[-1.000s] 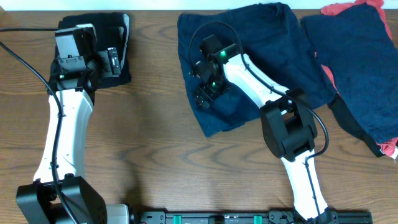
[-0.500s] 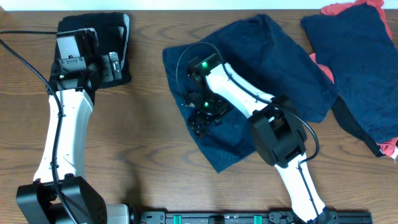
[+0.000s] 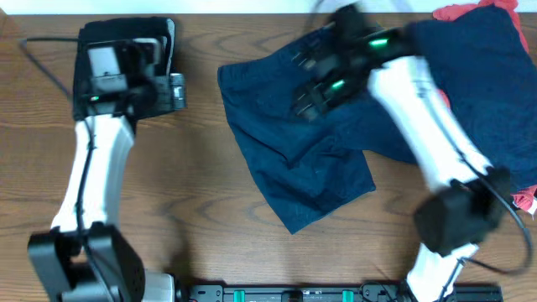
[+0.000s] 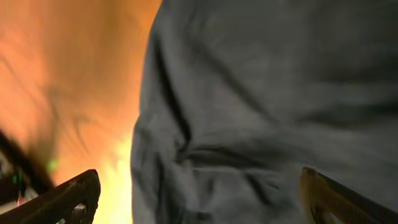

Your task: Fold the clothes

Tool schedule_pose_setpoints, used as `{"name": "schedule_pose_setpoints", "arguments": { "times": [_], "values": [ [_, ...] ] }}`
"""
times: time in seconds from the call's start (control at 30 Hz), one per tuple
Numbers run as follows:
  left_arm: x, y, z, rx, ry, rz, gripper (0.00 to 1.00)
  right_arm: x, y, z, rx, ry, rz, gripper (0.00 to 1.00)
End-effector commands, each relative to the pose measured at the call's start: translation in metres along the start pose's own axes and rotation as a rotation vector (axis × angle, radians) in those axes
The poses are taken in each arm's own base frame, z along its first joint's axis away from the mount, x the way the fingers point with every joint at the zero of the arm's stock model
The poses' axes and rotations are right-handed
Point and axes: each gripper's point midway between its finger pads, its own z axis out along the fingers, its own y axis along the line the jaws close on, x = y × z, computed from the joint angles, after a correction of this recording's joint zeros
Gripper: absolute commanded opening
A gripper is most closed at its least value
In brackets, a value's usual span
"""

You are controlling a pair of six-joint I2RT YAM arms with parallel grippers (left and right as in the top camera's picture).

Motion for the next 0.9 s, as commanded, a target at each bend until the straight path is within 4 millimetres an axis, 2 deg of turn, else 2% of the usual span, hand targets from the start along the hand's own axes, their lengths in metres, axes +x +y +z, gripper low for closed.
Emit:
{"name": "schedule_pose_setpoints", "arguments": {
  "times": [0.0, 0.13, 0.3, 0.37, 0.53, 0.7, 0.87],
  "values": [
    [0.010, -0.032, 0.037, 0.112, 0.061, 0.067, 0.98, 0.001, -0.013, -0.013, 0.025, -0.018, 0.049, 0.99],
    [0.005, -0.046, 0.073, 0.141, 0.090, 0.092, 0.98, 0.008, -0.025, -0.019, 0.045, 0.000, 0.077, 0.99],
    [-0.008, -0.044, 0.108, 0.146, 0.102, 0.088, 0.98, 0.012, -0.026, -0.018, 0.056, 0.015, 0.074, 0.99],
    [-0.008, -0.043, 0.121, 0.152, 0.106, 0.085, 0.98, 0.012, -0.025, -0.018, 0.056, 0.015, 0.072, 0.99],
    [-0.003, -0.063, 0.151, 0.267, 0.083, 0.058, 0.98, 0.011, -0.025, -0.018, 0.056, 0.014, 0.070, 0.98],
    [0.003, -0.068, 0.169, 0.287, 0.080, 0.028, 0.98, 0.012, -0.025, -0.018, 0.059, 0.015, 0.070, 0.98],
    [0.002, -0.078, 0.179, 0.318, 0.058, 0.014, 1.00, 0.008, -0.025, -0.017, 0.059, 0.003, 0.063, 0.92]
  ]
}}
